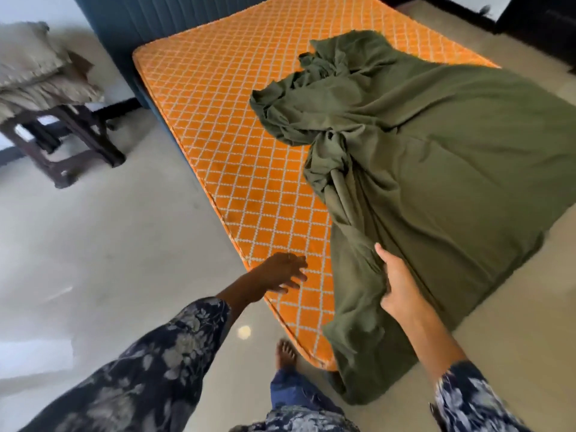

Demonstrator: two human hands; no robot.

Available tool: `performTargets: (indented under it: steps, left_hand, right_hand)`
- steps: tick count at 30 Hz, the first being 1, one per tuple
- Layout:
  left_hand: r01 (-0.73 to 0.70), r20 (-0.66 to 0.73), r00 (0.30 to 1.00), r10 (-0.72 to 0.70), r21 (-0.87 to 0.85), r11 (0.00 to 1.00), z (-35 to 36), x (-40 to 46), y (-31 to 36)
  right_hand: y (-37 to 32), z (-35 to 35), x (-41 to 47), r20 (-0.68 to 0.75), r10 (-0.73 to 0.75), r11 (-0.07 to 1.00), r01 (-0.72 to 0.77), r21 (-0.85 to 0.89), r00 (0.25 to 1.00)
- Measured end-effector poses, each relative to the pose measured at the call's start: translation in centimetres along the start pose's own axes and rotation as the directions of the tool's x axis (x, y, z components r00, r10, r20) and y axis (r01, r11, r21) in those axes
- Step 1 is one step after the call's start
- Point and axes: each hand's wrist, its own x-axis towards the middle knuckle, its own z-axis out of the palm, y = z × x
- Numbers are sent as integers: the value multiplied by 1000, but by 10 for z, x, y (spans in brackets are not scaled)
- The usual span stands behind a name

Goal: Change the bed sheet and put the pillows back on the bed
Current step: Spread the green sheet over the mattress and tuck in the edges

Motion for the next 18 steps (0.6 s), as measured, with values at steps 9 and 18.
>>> performTargets:
  steps: [9,18]
  left_hand:
    - [175,178,980,-88,-568,804,8,127,68]
    - [-64,14,966,256,-954,292,-68,239,154]
  right_hand:
    - [19,60,-48,-23,-83,939,71,-337,996]
    - [11,51,-99,-216,2,935,-78,-345,976]
